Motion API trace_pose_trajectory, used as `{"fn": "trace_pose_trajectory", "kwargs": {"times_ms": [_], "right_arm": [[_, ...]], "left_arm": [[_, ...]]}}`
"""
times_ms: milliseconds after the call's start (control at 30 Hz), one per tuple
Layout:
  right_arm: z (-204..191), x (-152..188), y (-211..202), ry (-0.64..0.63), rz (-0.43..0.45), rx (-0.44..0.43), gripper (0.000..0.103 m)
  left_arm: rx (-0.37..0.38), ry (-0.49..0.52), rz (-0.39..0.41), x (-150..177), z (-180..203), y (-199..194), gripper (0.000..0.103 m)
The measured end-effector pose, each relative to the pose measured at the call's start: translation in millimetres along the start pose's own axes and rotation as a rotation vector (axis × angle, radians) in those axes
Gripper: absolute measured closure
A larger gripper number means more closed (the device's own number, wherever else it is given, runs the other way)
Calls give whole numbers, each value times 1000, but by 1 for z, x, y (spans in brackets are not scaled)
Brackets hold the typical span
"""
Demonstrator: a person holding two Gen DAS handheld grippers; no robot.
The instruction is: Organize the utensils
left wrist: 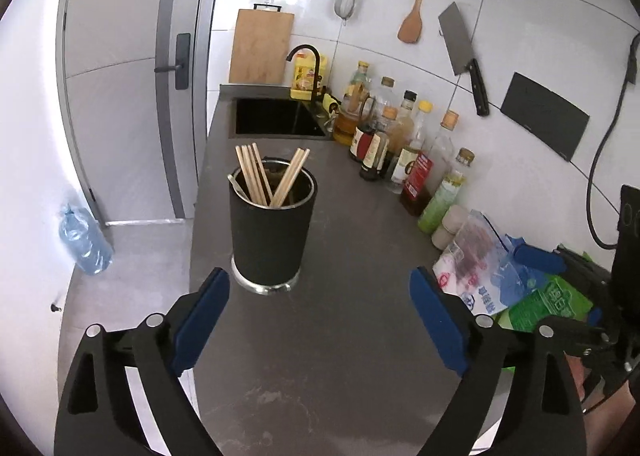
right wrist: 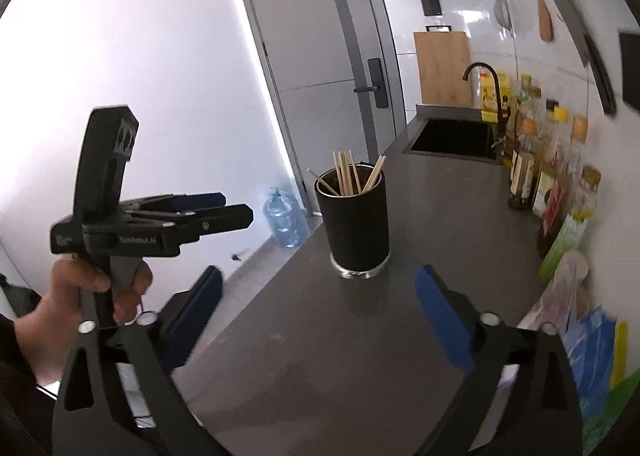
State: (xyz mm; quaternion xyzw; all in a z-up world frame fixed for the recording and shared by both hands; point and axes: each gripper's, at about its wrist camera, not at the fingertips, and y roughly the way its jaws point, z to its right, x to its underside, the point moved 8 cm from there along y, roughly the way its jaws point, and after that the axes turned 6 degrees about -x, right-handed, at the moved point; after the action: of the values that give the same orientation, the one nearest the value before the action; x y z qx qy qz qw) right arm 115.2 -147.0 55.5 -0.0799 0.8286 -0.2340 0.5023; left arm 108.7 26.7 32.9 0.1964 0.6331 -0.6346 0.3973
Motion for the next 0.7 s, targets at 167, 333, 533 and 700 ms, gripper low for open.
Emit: {"fn": "trace_pose_trajectory", "kwargs": {"times_ms": [167, 333, 533, 700], "right_arm": [[-2, 12, -8, -31, -7, 6, 5], [-5, 21, -10, -75, -29, -6, 5], [5, 28, -4, -56, -66, -10, 5], [6, 27, -4, -44, -72, -33, 5]], "left_arm": [[30, -10, -43, 17, 11, 9, 7], [14, -39, -54, 32, 18, 9, 7], [18, -36, -66, 38, 22, 9, 7], [-5, -12, -57, 38, 24, 11, 7]]}}
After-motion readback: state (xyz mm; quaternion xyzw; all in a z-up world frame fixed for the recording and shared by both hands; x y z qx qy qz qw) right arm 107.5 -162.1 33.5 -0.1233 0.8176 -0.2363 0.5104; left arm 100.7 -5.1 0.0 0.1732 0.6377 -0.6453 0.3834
